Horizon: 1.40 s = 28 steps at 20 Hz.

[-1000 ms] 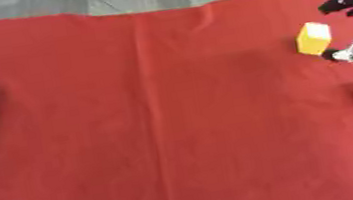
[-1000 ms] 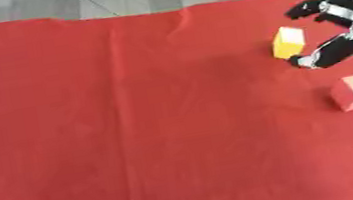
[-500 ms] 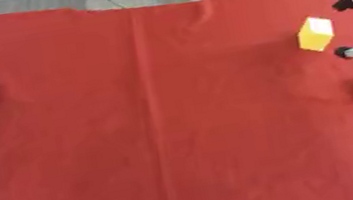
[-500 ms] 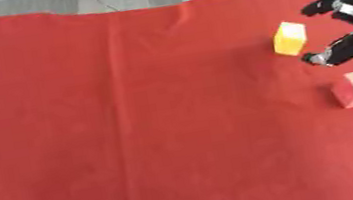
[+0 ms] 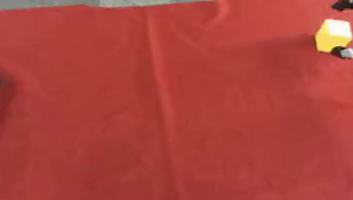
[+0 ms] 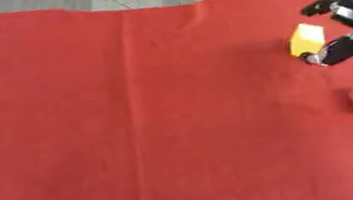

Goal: Pick up the objects with one hand, pass them to the other hand, and then place them into the box on the other side of the table.

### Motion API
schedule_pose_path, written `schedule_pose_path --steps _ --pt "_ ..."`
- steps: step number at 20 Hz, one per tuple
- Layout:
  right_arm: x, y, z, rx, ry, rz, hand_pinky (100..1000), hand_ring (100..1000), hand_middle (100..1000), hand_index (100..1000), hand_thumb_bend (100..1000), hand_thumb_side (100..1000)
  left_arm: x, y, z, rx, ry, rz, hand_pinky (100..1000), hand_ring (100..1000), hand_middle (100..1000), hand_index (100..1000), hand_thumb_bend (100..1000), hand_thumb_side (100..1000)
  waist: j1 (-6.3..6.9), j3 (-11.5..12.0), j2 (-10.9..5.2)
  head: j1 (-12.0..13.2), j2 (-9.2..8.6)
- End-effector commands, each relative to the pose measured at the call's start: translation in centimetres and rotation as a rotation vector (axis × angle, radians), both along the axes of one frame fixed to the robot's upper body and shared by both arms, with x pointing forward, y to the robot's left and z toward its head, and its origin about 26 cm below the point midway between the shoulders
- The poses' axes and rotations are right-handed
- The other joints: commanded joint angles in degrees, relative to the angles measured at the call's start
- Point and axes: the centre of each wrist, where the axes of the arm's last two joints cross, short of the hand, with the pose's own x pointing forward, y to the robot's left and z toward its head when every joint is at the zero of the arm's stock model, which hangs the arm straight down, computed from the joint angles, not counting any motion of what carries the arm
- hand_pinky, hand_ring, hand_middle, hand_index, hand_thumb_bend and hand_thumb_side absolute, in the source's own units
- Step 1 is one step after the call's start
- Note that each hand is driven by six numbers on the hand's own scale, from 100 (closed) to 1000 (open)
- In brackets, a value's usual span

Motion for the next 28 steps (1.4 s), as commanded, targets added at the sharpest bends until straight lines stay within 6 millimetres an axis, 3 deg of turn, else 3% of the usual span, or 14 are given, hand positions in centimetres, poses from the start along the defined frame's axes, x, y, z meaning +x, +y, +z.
schedule_pose_path --steps 1,8,28 --pt "-0.7 -1.7 1.8 -0.047 -0.041 -0.067 925 950 867 904 419 100 -0.6 -0.2 0.9 0.001 -0.033 -0.020 629 667 716 777 100 798 0.09 0.62 -0.78 -1.11 -1.30" --pt "-1.2 -3.7 1.1 -0.043 -0.043 -0.165 928 949 872 905 413 100 -0.7 -0.1 0.9 0.002 -0.034 -0.013 629 667 712 774 100 797 -0.40 2.63 -0.13 -2.88 -2.27" --pt "-2.2 -6.3 0.7 -0.013 -0.092 -0.319 918 946 881 903 382 100 -0.8 0.3 0.6 -0.001 -0.042 0.007 632 664 707 767 100 797 -0.03 3.98 1.93 -5.39 -2.93"
